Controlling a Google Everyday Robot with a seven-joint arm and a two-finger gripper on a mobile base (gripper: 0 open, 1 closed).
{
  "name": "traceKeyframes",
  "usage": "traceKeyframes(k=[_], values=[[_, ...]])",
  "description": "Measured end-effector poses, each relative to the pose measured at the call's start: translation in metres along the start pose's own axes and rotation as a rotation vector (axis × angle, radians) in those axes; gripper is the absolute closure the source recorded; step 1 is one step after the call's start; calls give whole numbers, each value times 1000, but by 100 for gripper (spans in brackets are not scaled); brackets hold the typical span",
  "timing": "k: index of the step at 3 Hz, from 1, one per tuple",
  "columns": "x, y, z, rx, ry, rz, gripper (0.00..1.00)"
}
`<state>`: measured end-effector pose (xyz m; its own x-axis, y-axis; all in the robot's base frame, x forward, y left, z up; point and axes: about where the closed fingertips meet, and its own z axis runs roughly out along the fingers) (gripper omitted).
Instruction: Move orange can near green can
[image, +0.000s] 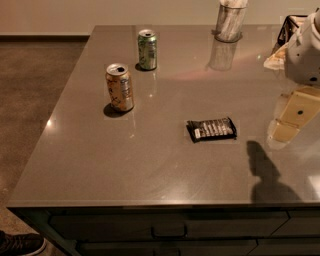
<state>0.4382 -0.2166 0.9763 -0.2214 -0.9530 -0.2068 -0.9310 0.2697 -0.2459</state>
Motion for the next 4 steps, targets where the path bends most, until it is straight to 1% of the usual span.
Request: traceKeyframes(k=[1,2,3,4], values=[[-1,0,0,2,-1,-1,0],[-16,-5,11,12,-14,-8,0],[-52,-18,42,-20,-104,30,0],[-81,-24,63,-70,-198,63,0]])
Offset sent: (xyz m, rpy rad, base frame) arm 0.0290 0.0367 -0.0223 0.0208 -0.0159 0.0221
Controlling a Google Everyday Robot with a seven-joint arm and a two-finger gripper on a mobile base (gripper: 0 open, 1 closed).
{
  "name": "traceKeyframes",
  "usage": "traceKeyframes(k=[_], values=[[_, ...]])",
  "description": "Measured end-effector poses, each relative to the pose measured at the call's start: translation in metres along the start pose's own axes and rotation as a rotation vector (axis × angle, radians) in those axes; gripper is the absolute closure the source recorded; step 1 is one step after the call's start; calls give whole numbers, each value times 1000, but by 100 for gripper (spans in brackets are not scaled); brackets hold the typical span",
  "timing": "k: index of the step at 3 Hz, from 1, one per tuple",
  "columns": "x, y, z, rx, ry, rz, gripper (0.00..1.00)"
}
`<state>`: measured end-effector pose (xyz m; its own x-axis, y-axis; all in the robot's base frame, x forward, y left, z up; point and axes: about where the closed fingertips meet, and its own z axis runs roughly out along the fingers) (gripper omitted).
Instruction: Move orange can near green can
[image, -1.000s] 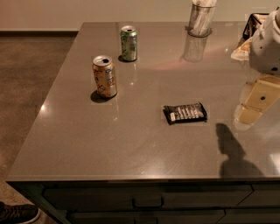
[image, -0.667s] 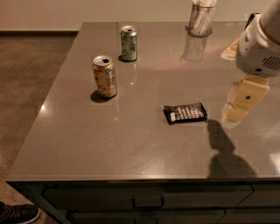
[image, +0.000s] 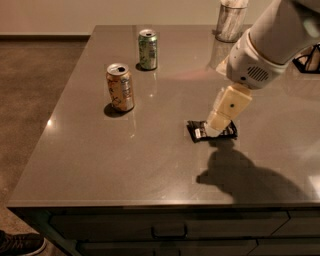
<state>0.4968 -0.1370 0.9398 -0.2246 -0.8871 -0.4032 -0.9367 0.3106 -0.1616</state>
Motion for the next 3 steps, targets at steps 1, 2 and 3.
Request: traceKeyframes(k=[1,2,3], values=[[-42,-3,21,-23,-120,13,0],[-88,-9,41,3,-223,22,0],[-126,-25,62,33,-280,40,0]])
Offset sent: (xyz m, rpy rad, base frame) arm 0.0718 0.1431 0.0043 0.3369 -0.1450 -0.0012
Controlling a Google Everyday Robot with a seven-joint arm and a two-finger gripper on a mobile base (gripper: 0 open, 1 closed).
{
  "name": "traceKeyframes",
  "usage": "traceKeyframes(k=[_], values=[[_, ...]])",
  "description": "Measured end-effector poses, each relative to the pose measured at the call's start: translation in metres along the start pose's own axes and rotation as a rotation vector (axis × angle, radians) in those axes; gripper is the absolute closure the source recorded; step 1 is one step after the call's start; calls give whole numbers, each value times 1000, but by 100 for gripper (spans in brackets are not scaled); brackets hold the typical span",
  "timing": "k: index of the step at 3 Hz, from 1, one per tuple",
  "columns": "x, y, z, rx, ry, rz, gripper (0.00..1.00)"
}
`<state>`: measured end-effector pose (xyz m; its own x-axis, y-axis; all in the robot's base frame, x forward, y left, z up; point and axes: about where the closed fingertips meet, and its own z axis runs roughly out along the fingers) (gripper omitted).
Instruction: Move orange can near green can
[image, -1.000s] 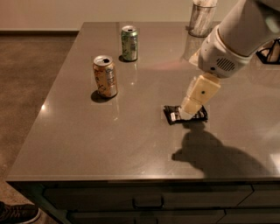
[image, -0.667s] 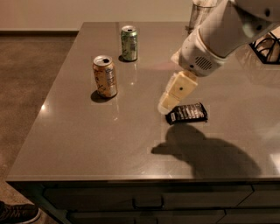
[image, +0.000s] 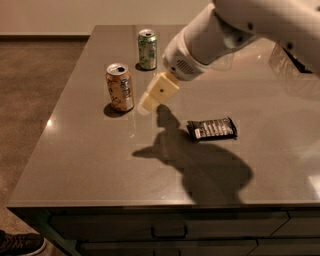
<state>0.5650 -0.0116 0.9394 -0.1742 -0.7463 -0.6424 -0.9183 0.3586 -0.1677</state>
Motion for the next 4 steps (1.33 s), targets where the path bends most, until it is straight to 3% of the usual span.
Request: traceKeyframes(k=[4], values=[[-62,-20,95,16,-73,46,0]])
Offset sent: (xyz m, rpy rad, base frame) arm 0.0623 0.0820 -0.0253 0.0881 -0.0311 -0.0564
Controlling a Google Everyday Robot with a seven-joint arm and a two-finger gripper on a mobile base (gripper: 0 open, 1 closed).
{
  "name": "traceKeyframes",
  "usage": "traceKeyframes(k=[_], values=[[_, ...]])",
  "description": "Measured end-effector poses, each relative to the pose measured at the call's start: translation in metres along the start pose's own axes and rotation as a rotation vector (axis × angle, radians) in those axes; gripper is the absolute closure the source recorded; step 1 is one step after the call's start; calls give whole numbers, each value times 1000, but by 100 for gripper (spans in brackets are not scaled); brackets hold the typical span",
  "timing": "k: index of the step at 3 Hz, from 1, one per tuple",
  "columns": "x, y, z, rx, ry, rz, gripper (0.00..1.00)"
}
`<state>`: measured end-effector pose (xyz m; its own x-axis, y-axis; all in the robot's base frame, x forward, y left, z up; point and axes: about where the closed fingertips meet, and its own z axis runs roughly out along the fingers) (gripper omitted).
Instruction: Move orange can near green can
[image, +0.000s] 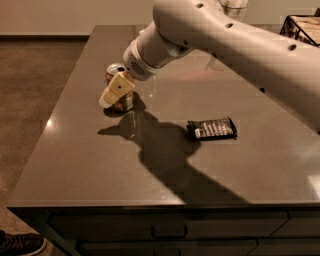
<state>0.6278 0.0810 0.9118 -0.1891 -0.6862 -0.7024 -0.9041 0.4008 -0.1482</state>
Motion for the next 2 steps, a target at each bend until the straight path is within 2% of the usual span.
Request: traceKeyframes(k=[1,2], values=[[-1,-5,9,-4,4,13,15],[-6,-9,7,-12,-14,34,38]])
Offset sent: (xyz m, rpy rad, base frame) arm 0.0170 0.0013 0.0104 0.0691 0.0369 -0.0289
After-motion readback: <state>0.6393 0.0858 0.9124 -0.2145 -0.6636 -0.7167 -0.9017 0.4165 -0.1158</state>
